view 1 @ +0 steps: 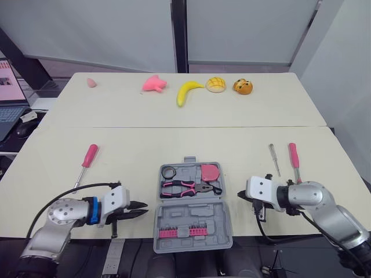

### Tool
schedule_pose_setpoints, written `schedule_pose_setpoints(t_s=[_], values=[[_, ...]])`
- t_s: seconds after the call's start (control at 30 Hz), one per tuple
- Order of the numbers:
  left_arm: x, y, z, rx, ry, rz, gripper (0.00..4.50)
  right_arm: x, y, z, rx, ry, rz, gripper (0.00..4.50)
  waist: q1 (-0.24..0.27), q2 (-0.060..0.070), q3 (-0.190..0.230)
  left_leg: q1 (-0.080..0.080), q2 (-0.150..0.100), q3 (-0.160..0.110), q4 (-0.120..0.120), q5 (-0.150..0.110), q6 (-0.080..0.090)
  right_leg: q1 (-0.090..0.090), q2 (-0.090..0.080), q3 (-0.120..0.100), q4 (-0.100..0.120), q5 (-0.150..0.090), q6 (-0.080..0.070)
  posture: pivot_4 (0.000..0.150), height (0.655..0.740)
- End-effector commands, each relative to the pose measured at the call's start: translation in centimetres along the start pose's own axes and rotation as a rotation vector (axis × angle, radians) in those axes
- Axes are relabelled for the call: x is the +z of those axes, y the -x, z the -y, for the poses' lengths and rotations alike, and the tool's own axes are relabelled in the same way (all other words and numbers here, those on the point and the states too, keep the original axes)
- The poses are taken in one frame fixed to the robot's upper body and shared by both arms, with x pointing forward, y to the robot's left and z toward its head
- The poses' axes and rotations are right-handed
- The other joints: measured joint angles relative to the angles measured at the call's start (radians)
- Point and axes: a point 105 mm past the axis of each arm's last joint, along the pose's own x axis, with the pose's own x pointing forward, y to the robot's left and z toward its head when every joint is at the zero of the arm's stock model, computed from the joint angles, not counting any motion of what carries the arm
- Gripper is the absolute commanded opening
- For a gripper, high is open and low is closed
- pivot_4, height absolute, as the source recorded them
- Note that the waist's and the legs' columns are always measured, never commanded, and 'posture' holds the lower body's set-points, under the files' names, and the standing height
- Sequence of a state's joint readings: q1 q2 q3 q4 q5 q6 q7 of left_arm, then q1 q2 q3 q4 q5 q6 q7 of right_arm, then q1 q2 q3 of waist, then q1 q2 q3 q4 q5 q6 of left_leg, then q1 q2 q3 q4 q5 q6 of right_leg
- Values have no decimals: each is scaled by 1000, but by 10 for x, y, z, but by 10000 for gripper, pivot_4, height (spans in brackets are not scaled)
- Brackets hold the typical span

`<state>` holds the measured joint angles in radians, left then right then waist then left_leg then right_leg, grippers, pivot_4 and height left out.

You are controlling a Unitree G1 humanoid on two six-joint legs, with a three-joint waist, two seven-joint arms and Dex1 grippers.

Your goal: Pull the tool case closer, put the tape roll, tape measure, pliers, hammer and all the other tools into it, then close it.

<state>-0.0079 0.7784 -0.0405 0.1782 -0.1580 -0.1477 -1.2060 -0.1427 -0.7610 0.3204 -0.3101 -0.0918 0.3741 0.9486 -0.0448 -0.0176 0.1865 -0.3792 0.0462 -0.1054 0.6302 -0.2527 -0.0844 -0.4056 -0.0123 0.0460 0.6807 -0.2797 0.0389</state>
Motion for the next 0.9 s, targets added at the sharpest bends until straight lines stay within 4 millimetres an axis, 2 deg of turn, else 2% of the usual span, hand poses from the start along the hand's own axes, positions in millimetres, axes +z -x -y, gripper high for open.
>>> schedule_pose_setpoints(t_s=[0.03, 0.13, 0.27, 0.5, 0.9], values=[[1, -8, -3, 10, -32, -1, 212, 4, -9, 2, 0, 24, 21, 0, -1, 0, 0, 0, 0, 0, 0, 0, 0, 0, 0, 0, 0, 0, 0, 1500, 7400], [2, -15, -3, 5, -45, -2, 212, 0, -18, 2, 18, 41, 12, 0, -2, 0, 0, 0, 0, 0, 0, 0, 0, 0, 0, 0, 0, 0, 0, 1500, 7400], [6, -23, 1, -26, -53, 5, 212, 3, -28, -1, 37, 36, 34, 0, -3, 0, 0, 0, 0, 0, 0, 0, 0, 0, 0, 0, 0, 0, 0, 1500, 7400], [18, -37, -5, -29, -99, 25, 212, 10, -40, -2, 48, 45, 60, 0, -3, 0, 0, 0, 0, 0, 0, 0, 0, 0, 0, 0, 0, 0, 0, 1500, 7400], [31, -46, -24, -7, -186, 31, 212, 22, -46, -2, 48, 33, 101, 0, -4, 0, 0, 1, 0, -1, 0, 0, 0, 1, 0, 0, 1, 0, 0, 1500, 7400]])
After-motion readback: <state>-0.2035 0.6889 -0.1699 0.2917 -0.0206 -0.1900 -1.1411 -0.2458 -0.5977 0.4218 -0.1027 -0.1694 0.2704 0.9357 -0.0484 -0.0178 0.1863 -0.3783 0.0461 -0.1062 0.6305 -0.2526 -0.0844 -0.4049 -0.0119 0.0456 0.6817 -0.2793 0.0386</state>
